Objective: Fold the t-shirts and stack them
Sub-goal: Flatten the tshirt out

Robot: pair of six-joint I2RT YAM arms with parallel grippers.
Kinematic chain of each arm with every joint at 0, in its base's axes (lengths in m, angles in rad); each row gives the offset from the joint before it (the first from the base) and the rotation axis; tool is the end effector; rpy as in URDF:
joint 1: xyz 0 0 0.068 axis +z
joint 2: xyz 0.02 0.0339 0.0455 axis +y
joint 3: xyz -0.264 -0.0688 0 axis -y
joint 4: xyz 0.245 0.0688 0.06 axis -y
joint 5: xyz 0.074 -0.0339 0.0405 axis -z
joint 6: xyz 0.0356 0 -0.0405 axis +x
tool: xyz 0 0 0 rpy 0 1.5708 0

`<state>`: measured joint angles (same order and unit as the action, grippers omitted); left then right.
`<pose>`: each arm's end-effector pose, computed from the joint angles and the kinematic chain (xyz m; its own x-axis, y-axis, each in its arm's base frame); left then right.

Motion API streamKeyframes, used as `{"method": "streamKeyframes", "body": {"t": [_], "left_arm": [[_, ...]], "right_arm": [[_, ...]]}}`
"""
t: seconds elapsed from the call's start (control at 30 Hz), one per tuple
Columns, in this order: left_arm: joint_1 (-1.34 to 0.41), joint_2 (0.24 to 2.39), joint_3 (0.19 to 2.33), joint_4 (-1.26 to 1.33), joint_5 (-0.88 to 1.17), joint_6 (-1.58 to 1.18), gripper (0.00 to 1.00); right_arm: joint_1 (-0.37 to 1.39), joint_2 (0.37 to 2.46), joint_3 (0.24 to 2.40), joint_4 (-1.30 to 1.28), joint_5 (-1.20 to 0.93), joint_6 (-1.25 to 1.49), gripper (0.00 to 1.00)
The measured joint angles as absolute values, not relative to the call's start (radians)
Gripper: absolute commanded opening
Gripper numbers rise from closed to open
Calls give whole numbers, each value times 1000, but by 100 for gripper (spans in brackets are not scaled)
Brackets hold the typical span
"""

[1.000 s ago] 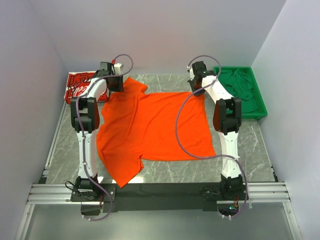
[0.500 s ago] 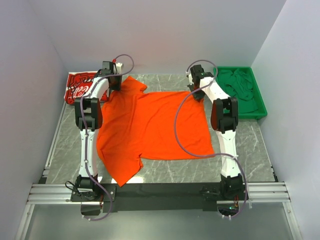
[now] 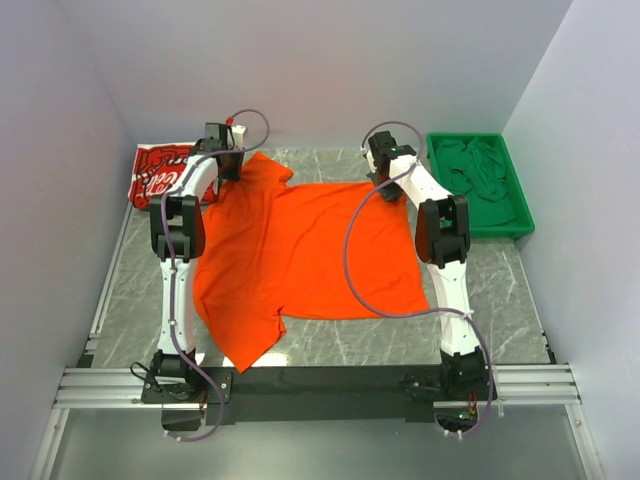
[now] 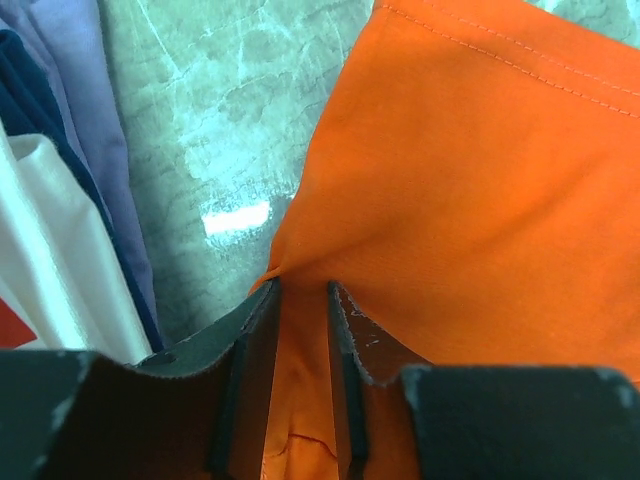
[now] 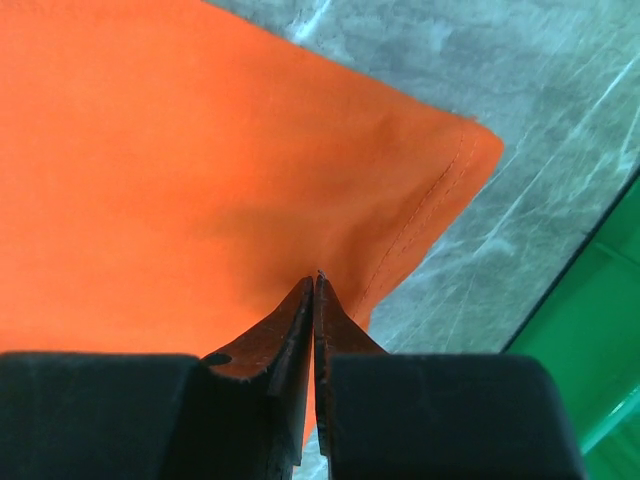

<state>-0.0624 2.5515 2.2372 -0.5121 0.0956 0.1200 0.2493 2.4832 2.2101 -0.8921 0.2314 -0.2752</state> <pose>0.5637 -0.0386 0.1612 -0.7136 0.1640 -0.6811 0.2136 0.9769 0.0114 0.5096 0.1213 0.1669 -0.8155 -0.4806 -0.3225 -0.3887 0.8676 -0.3100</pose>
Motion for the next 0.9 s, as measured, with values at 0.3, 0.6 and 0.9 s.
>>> {"method": "streamKeyframes", "body": {"t": [0.3, 0.6, 0.9], "left_arm": [[-65, 2526, 2181, -468, 111, 130, 31], [-66, 2518, 2170, -471, 126, 138, 32], [-72, 2501, 2142, -471, 139, 146, 31]], "right_arm": [[252, 2491, 2212, -932, 277, -332, 10], [250, 2493, 2185, -964, 341, -374, 7], [234, 2491, 2146, -956, 442, -390, 5]]}}
